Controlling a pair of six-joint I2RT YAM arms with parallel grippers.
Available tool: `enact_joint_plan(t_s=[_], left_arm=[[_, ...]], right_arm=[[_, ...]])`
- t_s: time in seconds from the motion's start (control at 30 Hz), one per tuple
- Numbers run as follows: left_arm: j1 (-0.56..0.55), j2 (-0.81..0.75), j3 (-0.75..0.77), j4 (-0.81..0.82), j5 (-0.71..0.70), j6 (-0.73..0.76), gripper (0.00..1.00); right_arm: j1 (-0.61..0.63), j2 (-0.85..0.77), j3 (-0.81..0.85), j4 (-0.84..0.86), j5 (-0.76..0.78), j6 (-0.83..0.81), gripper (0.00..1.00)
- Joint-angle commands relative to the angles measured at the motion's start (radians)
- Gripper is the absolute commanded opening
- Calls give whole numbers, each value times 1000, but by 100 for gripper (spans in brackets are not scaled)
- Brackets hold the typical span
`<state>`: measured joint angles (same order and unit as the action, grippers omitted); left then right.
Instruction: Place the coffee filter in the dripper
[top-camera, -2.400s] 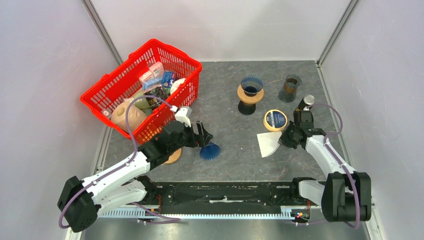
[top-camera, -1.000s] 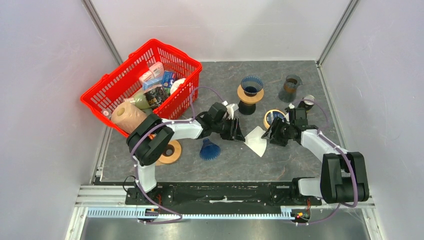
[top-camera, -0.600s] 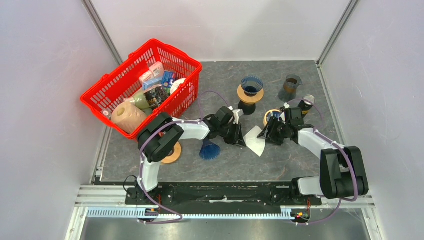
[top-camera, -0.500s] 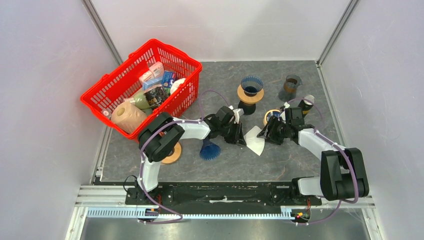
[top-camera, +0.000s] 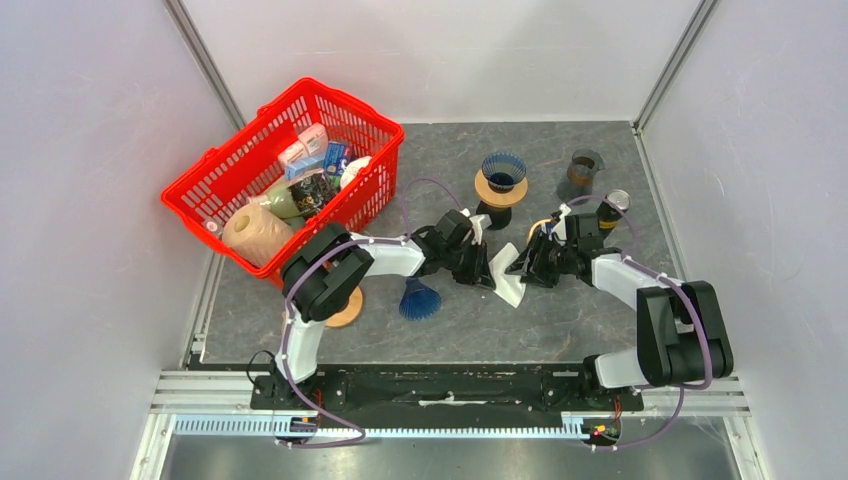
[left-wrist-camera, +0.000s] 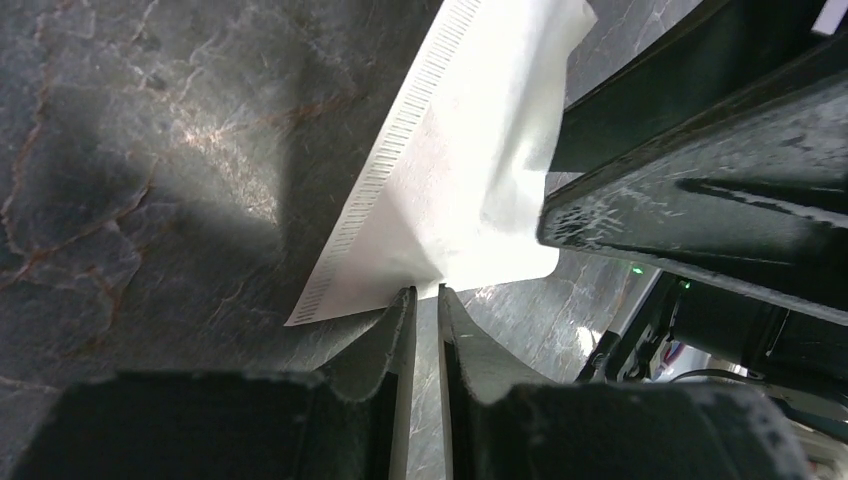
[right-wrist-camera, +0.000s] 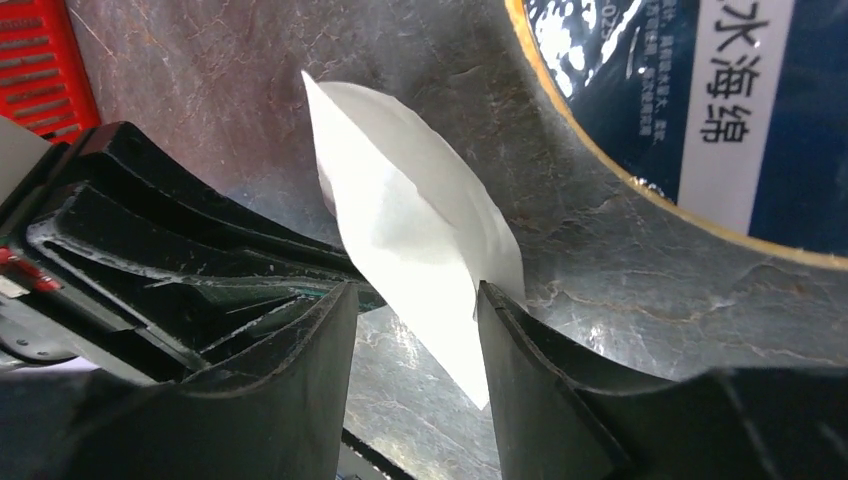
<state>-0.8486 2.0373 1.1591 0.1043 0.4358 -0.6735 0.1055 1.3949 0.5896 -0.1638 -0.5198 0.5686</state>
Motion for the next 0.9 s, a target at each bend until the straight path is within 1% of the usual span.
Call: enact_joint_plan(t_s=[0.0, 0.13, 0.27, 0.33, 0.43, 0.53, 0.57, 0.7, 0.8, 0.87], left_arm=[[-4, 49, 32, -49, -50, 18, 19], [-4, 53, 34, -49, -46, 15, 18], [-4, 54, 33, -51, -45, 15, 18], [-4, 52, 33, -52, -44, 18, 17], [-4, 48, 30, -54, -49, 20, 17], [-4, 49, 35, -55, -47, 18, 17], [-4, 49, 36, -55, -46, 18, 17], [-4, 53, 42, -54, -48, 14, 17], [-4, 54, 44, -54, -54, 9, 17], [-4, 54, 45, -54, -52, 6, 17]], right_arm=[[11, 48, 16, 66, -17, -4, 54], [11, 91, 13, 82, -21, -7, 53], [14, 100, 5, 105, -35, -4, 52], [14, 82, 11, 71, 4, -25, 51], [14, 41, 21, 19, 63, -53, 40], [22, 21, 19, 14, 51, -59, 35], [30, 23, 20, 16, 37, -58, 35], [70, 49, 21, 52, -76, -55, 46], [109, 45, 22, 53, -81, -70, 53], [121, 39, 28, 38, -58, -77, 54]])
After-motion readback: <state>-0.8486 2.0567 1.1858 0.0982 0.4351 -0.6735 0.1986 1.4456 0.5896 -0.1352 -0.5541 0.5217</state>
